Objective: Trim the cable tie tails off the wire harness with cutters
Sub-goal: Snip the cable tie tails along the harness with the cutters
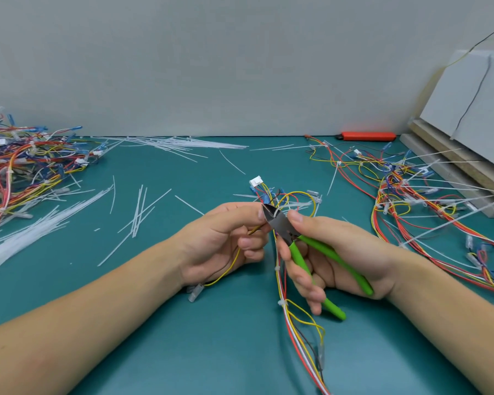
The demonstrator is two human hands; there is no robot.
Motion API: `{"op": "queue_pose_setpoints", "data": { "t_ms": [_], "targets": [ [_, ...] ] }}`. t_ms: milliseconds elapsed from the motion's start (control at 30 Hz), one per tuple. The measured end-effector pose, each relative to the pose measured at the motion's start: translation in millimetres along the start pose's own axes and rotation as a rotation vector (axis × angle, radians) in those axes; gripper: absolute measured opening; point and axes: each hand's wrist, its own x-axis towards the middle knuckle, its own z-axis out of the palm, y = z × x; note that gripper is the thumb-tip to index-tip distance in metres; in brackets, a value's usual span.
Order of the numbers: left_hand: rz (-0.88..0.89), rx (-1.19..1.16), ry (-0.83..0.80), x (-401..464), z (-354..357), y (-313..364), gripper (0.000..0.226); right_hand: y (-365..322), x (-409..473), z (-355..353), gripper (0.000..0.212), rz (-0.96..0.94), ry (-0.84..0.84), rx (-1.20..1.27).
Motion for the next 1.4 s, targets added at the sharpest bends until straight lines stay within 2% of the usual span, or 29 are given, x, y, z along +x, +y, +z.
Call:
{"op": "queue_pose_setpoints", "data": {
  "t_ms": [167,367,633,733,933,1067,1400],
  "targets": [
    [-0.006,-0.026,0.023,1,-2,-1,0.010,1,-1,-8,0.049,0.037,-0.017,0.057],
    [-0.002,-0.015,0.026,1,-3,-2,0.012,2,0,-12,0.049,0.030,-0.062,0.067],
    [-0.003,-0.008,0.010,0,-1,-1,0.019,2,1,-4,0.046,0.039,-0.016,0.045],
    [0.004,0.003,-0.001,0,-1,-1,0.011,0,0,-1,0.045,0.036,-0.003,0.011],
    [0.004,0.008,0.004,1,-1,0,0.017,2,1,0,0.047,0.024,-0.010,0.041],
    [-0.012,-0.021,0.037,1,-4,-1,0.008,2,0,-7,0.052,0.043,-0.025,0.097],
    [-0.029,-0.005,0.066,2,-6,-3,0.024,2,0,-11,0.050,0.027,-0.047,0.079]
  ]
}}
